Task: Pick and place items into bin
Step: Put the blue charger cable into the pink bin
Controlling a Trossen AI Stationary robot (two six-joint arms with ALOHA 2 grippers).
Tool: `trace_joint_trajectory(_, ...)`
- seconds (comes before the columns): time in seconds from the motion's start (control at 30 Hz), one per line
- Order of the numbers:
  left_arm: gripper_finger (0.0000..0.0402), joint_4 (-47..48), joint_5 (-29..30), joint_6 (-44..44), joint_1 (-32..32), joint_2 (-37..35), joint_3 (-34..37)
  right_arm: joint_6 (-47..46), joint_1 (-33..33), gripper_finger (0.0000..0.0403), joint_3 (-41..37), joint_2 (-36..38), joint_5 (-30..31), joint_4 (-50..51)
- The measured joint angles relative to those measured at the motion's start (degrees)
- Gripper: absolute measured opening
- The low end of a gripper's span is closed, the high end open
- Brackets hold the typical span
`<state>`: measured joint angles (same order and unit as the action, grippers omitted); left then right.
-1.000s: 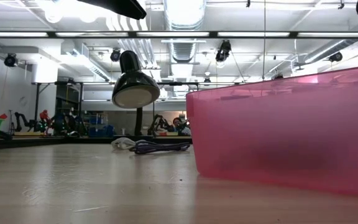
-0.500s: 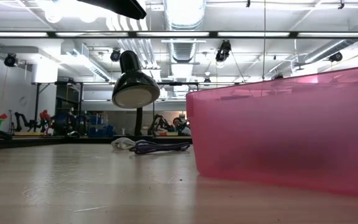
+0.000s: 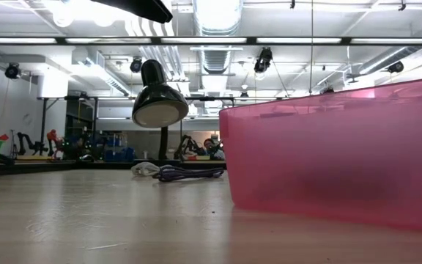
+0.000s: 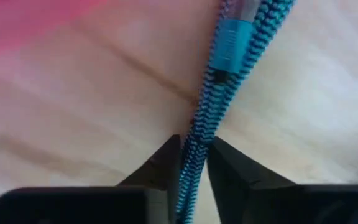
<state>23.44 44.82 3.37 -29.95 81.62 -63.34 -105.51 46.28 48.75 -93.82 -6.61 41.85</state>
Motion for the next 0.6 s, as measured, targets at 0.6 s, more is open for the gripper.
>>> trace_joint_trajectory(0.6, 0.0131, 0.01, 0.0, 0.01, 0.0, -0.02, 0.21, 1.79, 4.62, 0.0019, 3.89, 0.35, -1.78, -1.71)
